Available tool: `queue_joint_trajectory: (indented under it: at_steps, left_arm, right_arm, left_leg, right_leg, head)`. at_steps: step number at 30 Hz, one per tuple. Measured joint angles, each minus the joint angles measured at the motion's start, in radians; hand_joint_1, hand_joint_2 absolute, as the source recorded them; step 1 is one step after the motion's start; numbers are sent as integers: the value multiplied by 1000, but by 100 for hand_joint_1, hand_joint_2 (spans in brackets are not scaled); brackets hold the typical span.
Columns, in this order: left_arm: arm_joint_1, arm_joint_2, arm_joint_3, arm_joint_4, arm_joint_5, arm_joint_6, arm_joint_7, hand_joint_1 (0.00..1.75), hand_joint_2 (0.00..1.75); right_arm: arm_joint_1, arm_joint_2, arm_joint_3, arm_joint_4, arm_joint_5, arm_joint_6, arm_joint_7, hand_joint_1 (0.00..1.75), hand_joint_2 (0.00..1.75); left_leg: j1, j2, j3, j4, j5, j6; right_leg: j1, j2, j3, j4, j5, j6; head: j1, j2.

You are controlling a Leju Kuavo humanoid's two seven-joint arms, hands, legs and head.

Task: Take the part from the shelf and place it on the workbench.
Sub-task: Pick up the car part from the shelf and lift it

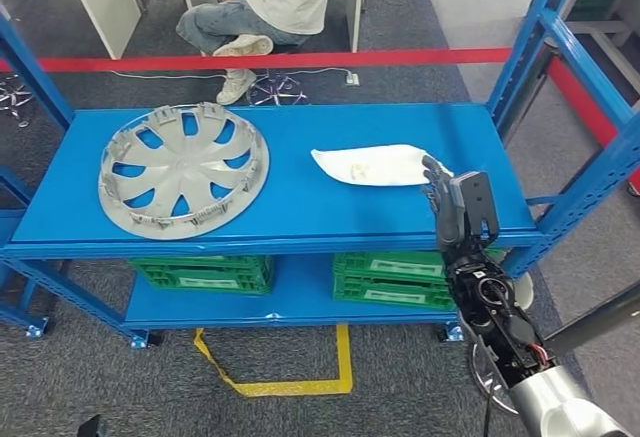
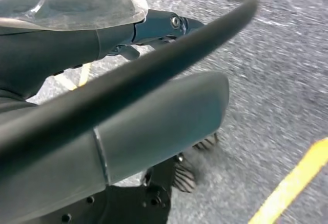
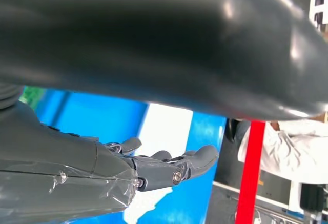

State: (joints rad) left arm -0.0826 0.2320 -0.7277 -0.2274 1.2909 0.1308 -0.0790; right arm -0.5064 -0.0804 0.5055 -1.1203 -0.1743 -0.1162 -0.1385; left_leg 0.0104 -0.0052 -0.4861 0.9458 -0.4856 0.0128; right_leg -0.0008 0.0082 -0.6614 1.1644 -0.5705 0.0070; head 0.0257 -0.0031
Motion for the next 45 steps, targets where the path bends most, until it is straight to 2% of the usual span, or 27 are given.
queue_joint_trajectory:
  at_steps: [2,3,4,6,7,9,11,12,13,14,15,16,17,19,22,23,25,27,34,38,41,45]
  left_arm:
    - [-3,0,-1,1,0,0,0,0,0]
    - [-5,0,-1,1,1,0,0,0,0]
    - [-7,1,-2,2,3,0,0,0,0]
    - [-9,1,-2,2,11,0,0,0,0]
    - [-10,0,-2,2,15,0,-1,0,0]
    - [-12,-1,-2,2,19,0,-1,0,0]
    - [-12,-1,-2,2,19,1,-2,0,0]
    - [-12,-1,-2,2,19,1,-2,0,0]
    - [-11,-1,-2,2,19,2,-2,0,0]
    - [-11,-1,-2,2,20,4,-2,0,0]
    - [-11,0,-2,2,20,5,-2,0,0]
    - [-11,2,-2,3,21,7,-2,0,0]
    - [-12,3,-2,3,22,9,-2,0,0]
    - [-13,5,-2,3,26,11,0,0,0]
    - [-11,5,-2,3,34,16,4,0,0]
    - [-10,4,-2,3,35,18,5,0,0]
    - [-10,4,-2,3,36,20,6,0,0]
    - [-10,4,-2,3,38,20,8,0,0]
    - [-10,3,-2,3,40,20,9,0,0]
    - [-10,4,-2,3,37,13,7,0,0]
    - [-10,4,-2,3,37,9,7,0,0]
    - [-10,4,-2,3,39,8,8,0,0]
  right_arm:
    - [2,-3,0,-2,0,-1,3,0,0]
    - [5,-5,-1,-4,0,-1,4,0,0]
    - [6,-6,0,-8,0,0,5,0,0]
    - [2,-6,0,-17,1,3,6,0,0]
    - [-4,-7,0,-20,1,5,5,0,0]
    - [-13,-7,0,-23,2,9,5,0,0]
    - [-13,-7,1,-23,3,11,5,0,0]
    - [-10,-7,2,-22,3,11,5,0,0]
    - [-9,-7,3,-22,3,11,5,0,0]
    - [-8,-7,4,-22,3,12,5,0,0]
    - [-9,-7,4,-22,3,12,5,0,0]
    - [-10,-7,5,-22,4,12,4,0,0]
    - [-11,-7,5,-22,6,11,4,0,0]
    - [-15,-6,7,-22,17,1,3,0,0]
    - [-18,-6,10,-22,48,-26,8,0,0]
    - [-19,-6,10,-22,55,-33,10,0,0]
    - [-21,-6,13,-23,67,-42,14,0,87]
    - [-27,-6,16,-23,96,-60,26,0,175]
    - [-48,-6,19,-29,225,-123,102,0,175]
    - [-61,-12,19,-32,405,-172,230,0,175]
    - [-77,-31,16,-31,570,-145,333,0,175]
    - [-102,-57,7,-15,669,-103,373,0,175]
  left_leg:
    - [-3,-2,28,3,-25,-7]
    - [-4,-3,37,4,-36,-12]
    - [-5,-4,44,8,-42,-17]
    - [-3,-5,45,24,-45,-26]
    - [-2,-4,30,51,-46,-30]
    - [-1,-3,-37,160,-77,-37]
    - [0,-3,-124,280,-128,-43]
    - [0,-3,-153,306,-136,-44]
    - [0,-3,-165,295,-120,-44]
    - [0,-2,-158,248,-81,-44]
    - [0,-2,-136,175,-32,-43]
    - [-1,-1,-114,105,5,-40]
    - [-3,-1,-97,53,22,-36]
    - [-6,1,-89,18,30,-26]
    - [-6,0,-83,14,52,-27]
    - [-7,-1,-81,14,52,-26]
    - [-9,-2,-80,15,51,-20]
    - [-10,-2,-80,15,51,-18]
    - [-10,-2,-80,15,48,-13]
    - [-11,-2,-80,15,46,-12]
    - [-10,-2,-79,15,46,-12]
    - [-10,-2,-79,15,46,-12]
  right_leg:
    - [4,0,13,-118,120,-9]
    - [7,0,19,-152,163,-14]
    - [10,0,24,-167,180,-19]
    - [9,1,41,-171,180,-27]
    - [8,1,47,-176,178,-32]
    - [4,2,56,-185,174,-39]
    - [4,2,61,-186,167,-45]
    - [4,2,65,-186,163,-46]
    - [4,2,71,-186,158,-45]
    - [3,3,78,-187,154,-44]
    - [3,3,84,-187,150,-42]
    - [4,3,90,-186,146,-39]
    - [6,3,93,-186,143,-35]
    - [9,5,93,-185,136,-27]
    - [12,4,89,-184,123,-44]
    - [11,4,89,-186,123,-47]
    - [10,4,93,-190,128,-35]
    - [9,3,97,-193,130,-30]
    - [8,3,108,-198,131,-25]
    - [7,3,107,-198,129,-22]
    - [7,3,107,-198,129,-21]
    - [7,3,107,-198,129,-21]
  head:
    - [10,0]
    - [10,0]
    - [10,0]
    - [6,0]
    - [4,0]
    - [-6,0]
    - [-18,0]
    - [-24,0]
    - [-29,0]
    - [-34,0]
    - [-39,0]
    - [-42,0]
    - [-45,0]
    - [-47,0]
    - [-39,0]
    - [-35,0]
    - [-30,0]
    - [-26,0]
    - [-17,0]
    - [-18,0]
    - [-20,0]
    - [-21,0]
